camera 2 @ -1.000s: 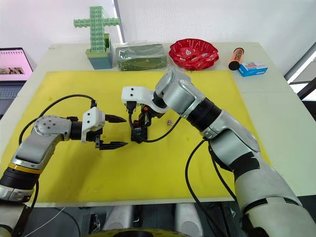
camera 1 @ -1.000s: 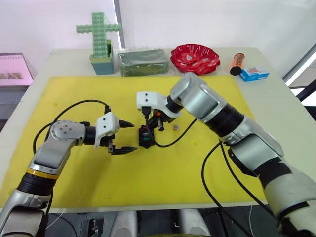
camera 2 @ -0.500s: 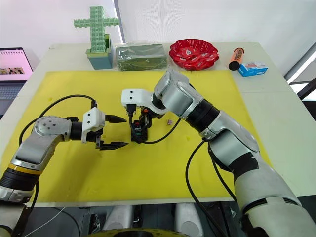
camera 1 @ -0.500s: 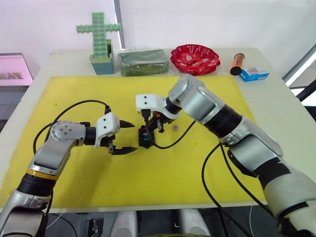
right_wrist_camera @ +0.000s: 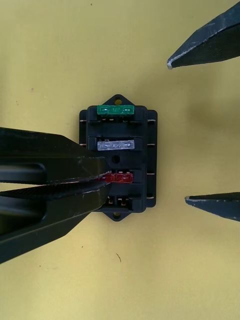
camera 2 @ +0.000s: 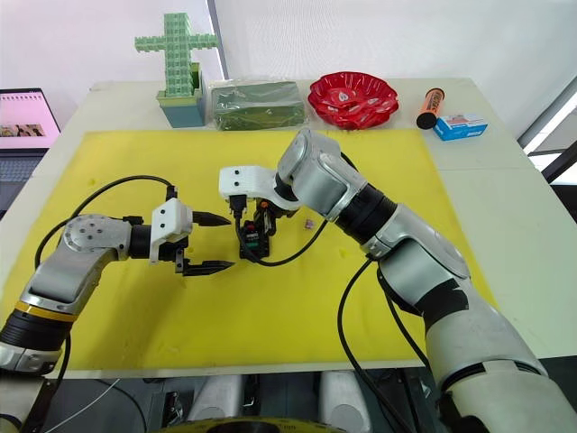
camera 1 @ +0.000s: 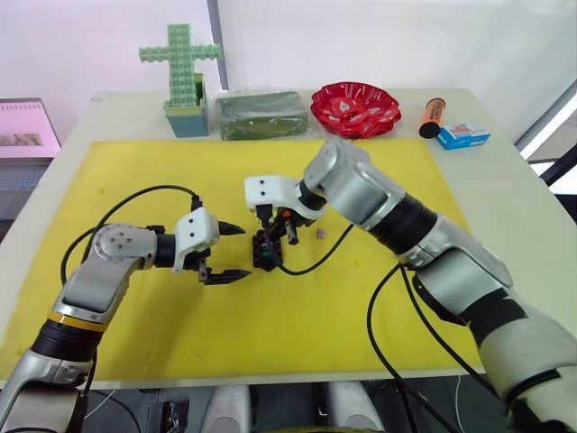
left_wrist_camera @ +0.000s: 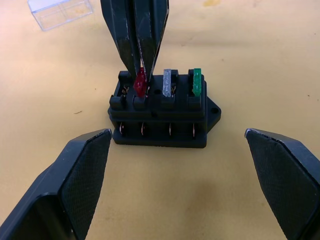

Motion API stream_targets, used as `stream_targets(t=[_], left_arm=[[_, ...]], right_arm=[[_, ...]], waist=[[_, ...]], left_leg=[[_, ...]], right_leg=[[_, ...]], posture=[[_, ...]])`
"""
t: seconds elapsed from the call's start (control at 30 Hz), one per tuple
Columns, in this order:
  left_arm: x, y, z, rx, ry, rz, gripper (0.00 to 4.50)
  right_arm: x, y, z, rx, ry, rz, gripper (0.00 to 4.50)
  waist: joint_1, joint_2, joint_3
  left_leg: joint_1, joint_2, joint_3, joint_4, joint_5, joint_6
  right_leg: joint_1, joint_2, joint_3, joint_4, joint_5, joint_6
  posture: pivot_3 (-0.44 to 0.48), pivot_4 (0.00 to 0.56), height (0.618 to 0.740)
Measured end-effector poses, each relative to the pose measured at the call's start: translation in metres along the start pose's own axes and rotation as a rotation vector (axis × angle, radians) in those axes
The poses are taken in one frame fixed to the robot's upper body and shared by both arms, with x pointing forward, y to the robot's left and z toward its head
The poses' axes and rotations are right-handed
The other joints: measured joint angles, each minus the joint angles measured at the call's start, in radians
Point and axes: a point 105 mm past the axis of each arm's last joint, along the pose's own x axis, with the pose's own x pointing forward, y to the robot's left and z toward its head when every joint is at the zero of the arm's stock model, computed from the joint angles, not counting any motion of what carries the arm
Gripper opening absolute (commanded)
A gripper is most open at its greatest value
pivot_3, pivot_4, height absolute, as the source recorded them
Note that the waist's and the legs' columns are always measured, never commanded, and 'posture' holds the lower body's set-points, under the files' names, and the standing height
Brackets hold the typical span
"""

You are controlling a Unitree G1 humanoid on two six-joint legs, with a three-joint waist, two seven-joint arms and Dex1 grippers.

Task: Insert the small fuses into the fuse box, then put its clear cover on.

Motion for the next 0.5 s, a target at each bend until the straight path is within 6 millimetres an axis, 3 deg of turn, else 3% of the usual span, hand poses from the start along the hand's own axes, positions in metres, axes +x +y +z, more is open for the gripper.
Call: stream_targets(t=[0.33,0.47,0.5], left_arm=[[0.0005,0.0006,0.0002,0.0,-0.003,0.007,4.5],[0.0006,0.0006,0.0001,0.001,-0.002,0.007,4.5],[0.0005,0.0007,0.0,0.001,-0.001,0.007,4.5]], right_arm=[[-0.0017,0.001,0.0005,-0.012,-0.003,-0.008,0.02],[0.0019,0.0036,-0.001,-0.004,-0.005,0.009,0.97],[0.0016,0.0032,-0.0001,-0.005,-0.008,0.006,0.97]], waist=[[0.0,0.0,0.0],[0.001,0.0,0.0],[0.001,0.0,0.0]], left_leg=[[0.0,0.0,0.0,0.0,0.0,0.0],[0.0,0.0,0.0,0.0,0.0,0.0],[0.0,0.0,0.0,0.0,0.0,0.0]], right_leg=[[0.0,0.0,0.0,0.0,0.0,0.0],[0.0,0.0,0.0,0.0,0.0,0.0],[0.0,0.0,0.0,0.0,0.0,0.0]], posture=[[0.0,0.15,0.74],[0.0,0.15,0.74],[0.0,0.15,0.74]])
